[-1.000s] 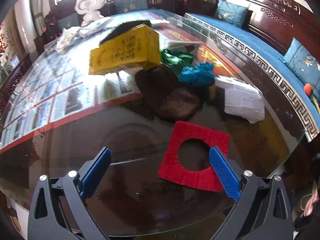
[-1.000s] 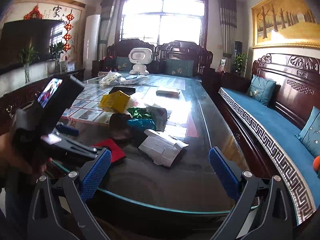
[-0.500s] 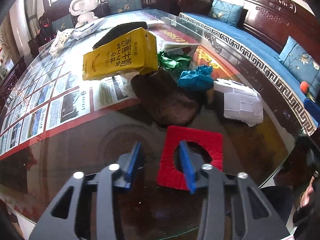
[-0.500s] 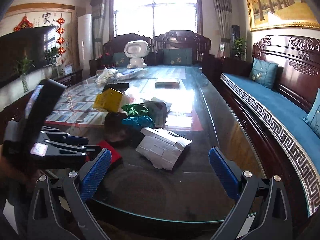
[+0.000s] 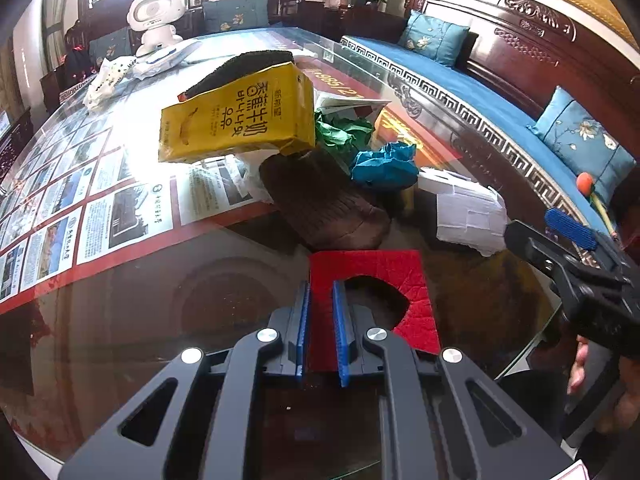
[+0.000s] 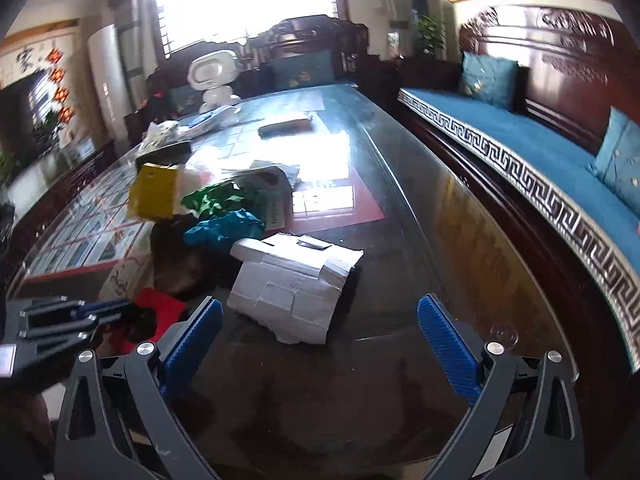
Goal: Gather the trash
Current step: 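Grasp the folded white paper box with the right tool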
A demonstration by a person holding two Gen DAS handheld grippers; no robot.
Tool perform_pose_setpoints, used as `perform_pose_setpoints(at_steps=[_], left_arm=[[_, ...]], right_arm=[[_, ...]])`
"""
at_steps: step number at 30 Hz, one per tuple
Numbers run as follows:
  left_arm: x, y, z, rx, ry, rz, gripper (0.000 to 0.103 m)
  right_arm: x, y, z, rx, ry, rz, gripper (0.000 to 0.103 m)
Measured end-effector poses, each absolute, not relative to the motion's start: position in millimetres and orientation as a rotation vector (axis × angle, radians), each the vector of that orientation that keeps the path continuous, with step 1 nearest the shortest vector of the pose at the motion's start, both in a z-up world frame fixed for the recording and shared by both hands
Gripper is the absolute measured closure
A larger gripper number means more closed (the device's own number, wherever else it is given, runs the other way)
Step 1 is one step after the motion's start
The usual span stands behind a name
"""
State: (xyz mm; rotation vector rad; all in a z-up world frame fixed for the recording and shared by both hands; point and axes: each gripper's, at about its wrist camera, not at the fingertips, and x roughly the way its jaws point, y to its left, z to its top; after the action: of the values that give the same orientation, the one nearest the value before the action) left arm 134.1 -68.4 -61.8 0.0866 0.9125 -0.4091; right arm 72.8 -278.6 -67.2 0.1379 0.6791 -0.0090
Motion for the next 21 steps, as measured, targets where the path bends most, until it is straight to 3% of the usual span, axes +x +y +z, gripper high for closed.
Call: perform_pose_setpoints(at_steps=[15,21], left_arm=[[138,-48,-44,0.065,0.831,-0.426,0.091],[140,-46,-44,0.057,0.828,-0.441,0.091]], right_arm=[[119,-261,-84,0.251,0.816,-0.146,0.008],[128,-250,-88,0.171,0.837,-0.236,0.01]])
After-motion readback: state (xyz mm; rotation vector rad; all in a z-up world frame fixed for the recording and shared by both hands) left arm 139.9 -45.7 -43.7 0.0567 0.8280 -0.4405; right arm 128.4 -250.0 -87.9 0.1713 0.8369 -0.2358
